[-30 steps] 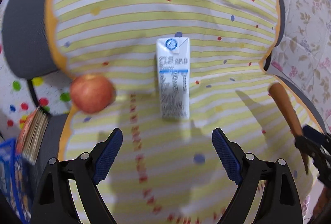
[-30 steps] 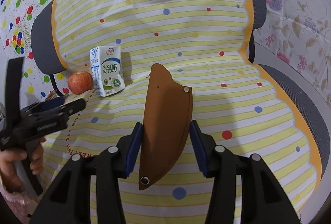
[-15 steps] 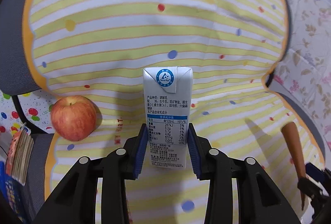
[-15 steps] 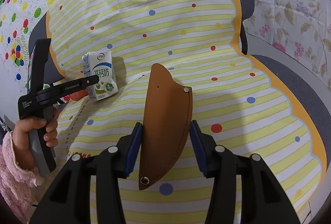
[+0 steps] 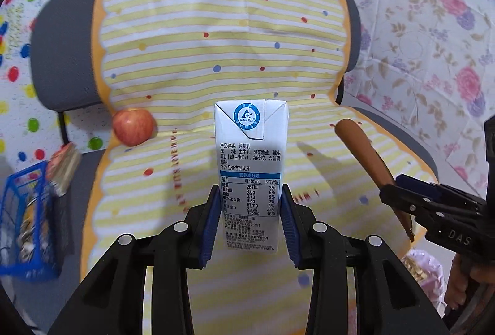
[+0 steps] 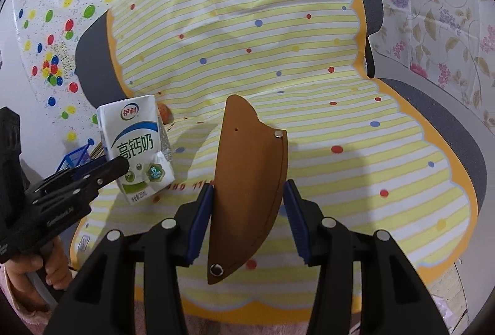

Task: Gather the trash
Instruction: 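Carry the carton and sheath over the bin and open both tools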

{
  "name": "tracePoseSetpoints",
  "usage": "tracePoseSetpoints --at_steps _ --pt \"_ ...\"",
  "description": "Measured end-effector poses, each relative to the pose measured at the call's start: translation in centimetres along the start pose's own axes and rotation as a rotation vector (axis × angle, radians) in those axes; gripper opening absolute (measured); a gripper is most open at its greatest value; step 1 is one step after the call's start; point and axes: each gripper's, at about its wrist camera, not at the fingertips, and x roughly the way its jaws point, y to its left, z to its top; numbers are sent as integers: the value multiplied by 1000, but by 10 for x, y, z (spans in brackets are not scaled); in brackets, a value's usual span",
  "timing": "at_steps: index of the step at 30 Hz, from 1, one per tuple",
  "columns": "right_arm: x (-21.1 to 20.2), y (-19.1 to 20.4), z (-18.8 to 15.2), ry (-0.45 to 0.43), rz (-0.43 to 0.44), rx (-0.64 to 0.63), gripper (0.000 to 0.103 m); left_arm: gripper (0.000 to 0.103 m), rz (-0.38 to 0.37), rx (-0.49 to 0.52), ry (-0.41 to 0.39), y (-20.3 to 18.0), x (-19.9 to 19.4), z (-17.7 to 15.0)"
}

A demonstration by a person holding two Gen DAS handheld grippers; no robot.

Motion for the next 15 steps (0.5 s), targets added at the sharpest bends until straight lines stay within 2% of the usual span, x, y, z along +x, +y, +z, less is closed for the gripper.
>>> tracePoseSetpoints --at_steps 2,8,15 --pt "-10 7 -8 2 4 -17 47 38 11 1 -6 -7 -15 -9" --pt "-45 20 -30 -1 14 -48 47 38 -20 -2 -17 -24 -49 -38" --pt "-89 18 -56 -16 -37 -57 47 38 -98 46 -35 -55 -75 -68"
